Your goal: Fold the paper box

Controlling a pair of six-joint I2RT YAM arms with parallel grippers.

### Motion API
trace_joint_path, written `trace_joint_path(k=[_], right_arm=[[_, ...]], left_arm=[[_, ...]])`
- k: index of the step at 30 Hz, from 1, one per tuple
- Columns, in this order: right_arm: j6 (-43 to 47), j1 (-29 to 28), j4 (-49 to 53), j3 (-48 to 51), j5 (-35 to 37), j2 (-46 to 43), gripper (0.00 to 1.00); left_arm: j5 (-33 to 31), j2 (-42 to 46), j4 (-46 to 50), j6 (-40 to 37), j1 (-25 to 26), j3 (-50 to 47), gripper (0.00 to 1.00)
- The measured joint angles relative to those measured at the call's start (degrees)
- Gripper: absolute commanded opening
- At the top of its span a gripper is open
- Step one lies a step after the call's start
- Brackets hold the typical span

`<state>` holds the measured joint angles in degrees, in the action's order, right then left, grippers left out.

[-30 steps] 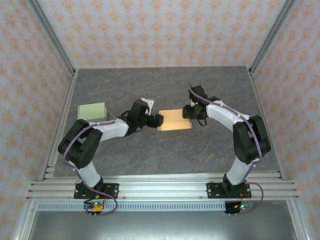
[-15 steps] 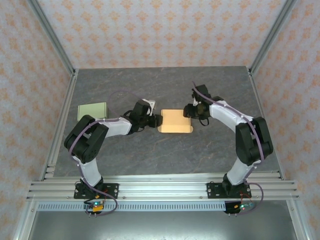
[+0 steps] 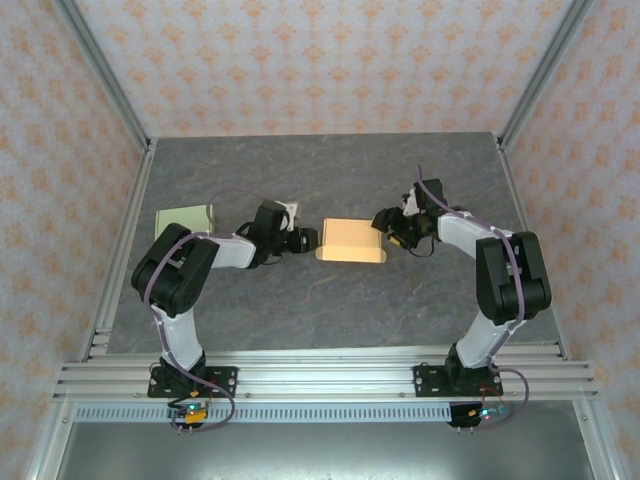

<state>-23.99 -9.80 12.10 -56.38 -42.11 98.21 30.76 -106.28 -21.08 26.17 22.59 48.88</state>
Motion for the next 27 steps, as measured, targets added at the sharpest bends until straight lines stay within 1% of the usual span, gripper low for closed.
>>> trace_joint_path(k=[3,5,7,10,14,17,21,24,27], right_arm=[[0.22,0.0,-0.17,0.0,0.04,0.0,0.6],[0.85,0.0,0.04,-0.02,0.09,0.0,0.57],[1.46,0.0,0.39,-0.04,0.09,0.02,0.5],[2.29,0.0,0.55,-0.07,0.09,0.55,0.44],[2.95,0.0,0.52,-0.07,0.13,1.75,0.42],[3.43,0.0,0.52,-0.07,0.17,2.05,0.41],[3.65,0.0,0.46,-0.07,0.09,2.4,0.44],[3.39,0.0,0.0,0.11,0.22,2.4,0.51],[2.21,0.55,-2.1,1.46,-0.68,2.23,0.62]], left_arm=[[1.46,1.16,0.33,3.26,-1.03,-0.28,0.71],[1.92,2.45,0.79,5.01,-1.64,-0.31,0.72],[2.12,4.22,0.74,6.71,-1.77,-0.28,0.73],[2.69,5.31,0.48,8.39,-1.46,0.52,0.73],[3.02,4.17,-0.07,9.4,0.13,1.92,0.72],[3.04,1.84,-0.17,9.62,1.9,2.82,0.66],[1.9,-1.84,1.51,8.11,3.56,4.02,0.5],[1.81,-2.64,0.35,7.69,3.63,4.2,0.43],[2.05,-2.89,-0.81,7.56,3.63,4.2,0.38]])
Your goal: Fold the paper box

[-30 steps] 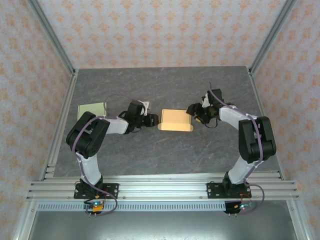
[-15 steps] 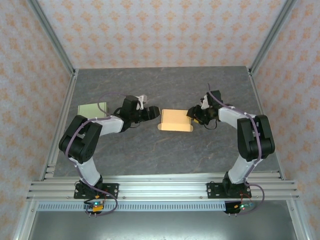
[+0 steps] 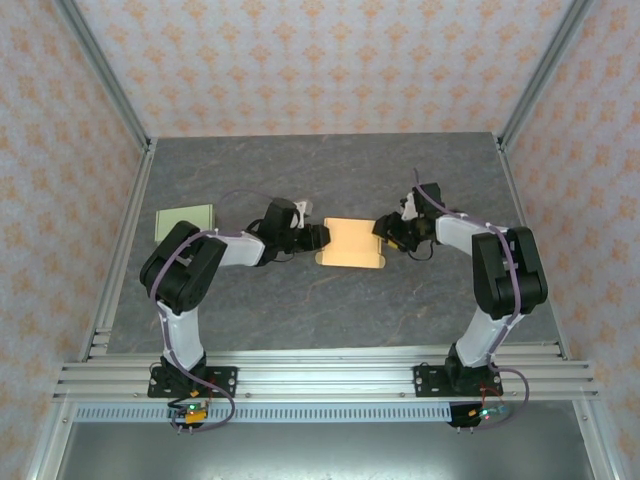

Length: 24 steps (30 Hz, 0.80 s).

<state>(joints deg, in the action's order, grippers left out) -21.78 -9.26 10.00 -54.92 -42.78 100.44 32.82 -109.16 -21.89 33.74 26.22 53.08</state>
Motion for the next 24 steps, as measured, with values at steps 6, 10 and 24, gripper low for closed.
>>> trace_joint_path(k=[6,10,24], right_arm=[[-4.96,2.97,-6.29,4.33,-5.97,-0.09,0.71],[-7.26,3.17,-9.88,4.83,-9.57,-0.09,0.71],[-11.32,2.91,-15.5,4.85,-14.25,0.04,0.7]], left_arm=[[5.25,-2.14,-7.13,3.63,-1.99,-1.81,0.35],[8.26,-3.85,-12.33,6.03,-3.87,-2.89,0.33],[13.86,-6.4,-24.59,12.85,-8.09,-6.78,0.24]])
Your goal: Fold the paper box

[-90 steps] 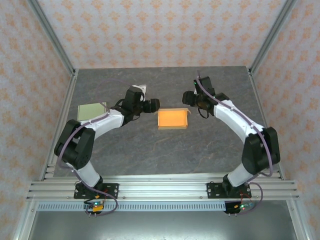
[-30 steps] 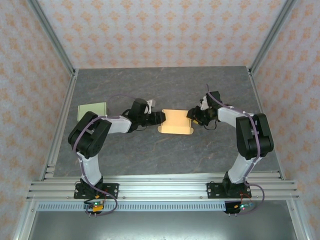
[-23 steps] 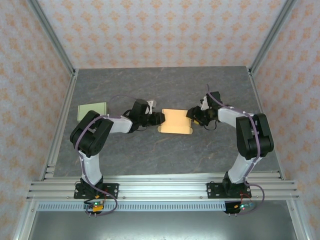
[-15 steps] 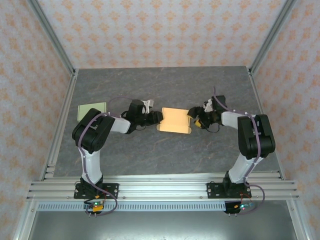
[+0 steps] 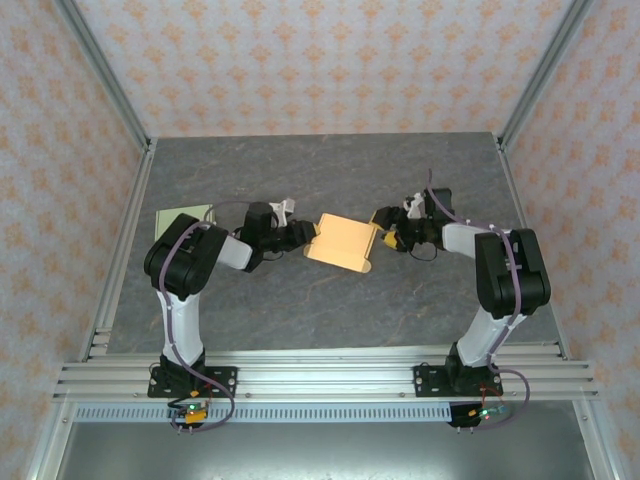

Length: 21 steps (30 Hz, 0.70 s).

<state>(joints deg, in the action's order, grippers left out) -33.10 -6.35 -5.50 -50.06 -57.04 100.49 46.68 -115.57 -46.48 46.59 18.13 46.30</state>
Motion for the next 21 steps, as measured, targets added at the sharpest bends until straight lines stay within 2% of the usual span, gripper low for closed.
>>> trace_joint_path(k=[21], right_arm=[[-4.57,-4.55,-3.34,0.5,2.01,3.39,0.71]], left_arm=[[0.52,-0.9,-3.8,3.1,-1.99,-1.2,0.23]])
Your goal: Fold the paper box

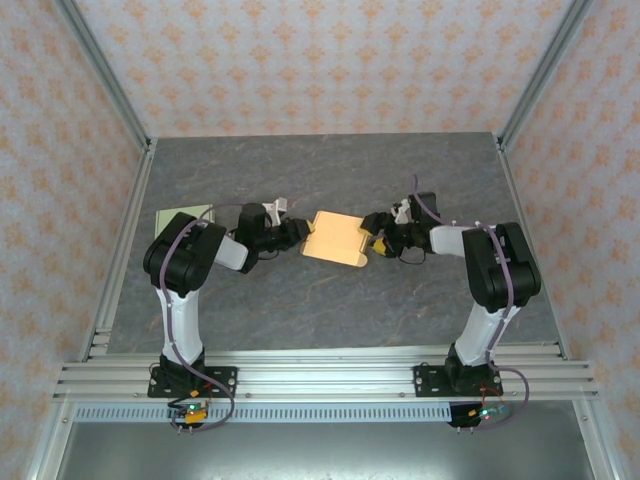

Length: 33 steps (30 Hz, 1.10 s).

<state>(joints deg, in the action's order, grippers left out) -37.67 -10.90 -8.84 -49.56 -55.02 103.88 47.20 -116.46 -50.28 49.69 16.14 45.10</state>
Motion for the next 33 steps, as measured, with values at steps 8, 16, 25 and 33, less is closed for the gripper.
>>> trace_joint_path(k=[8,16,25,33], right_arm=[[-4.13,-1.44,-5.05,0.07,0.15,1.2,0.67],[-14.1,-2.99,-17.62,1.92,0.13,2.25,0.55],[-17.86,-2.99,-18.93,1.92,-0.04,2.19,0.5],[-14.08,-2.84,-1.16,-4.98,-2.16,0.11,0.49]], left_arm=[[0.31,-0.83,-2.23,1.38,-0.09,-0.15,0.23],[0.35,-0.81,-1.86,1.51,-0.55,-0.26,0.34],[-0.96,9.09,5.42,-1.81,-0.83,-2.62,0.75],[-4.96,29.55,7.8,-30.42,0.98,-10.19,0.83]])
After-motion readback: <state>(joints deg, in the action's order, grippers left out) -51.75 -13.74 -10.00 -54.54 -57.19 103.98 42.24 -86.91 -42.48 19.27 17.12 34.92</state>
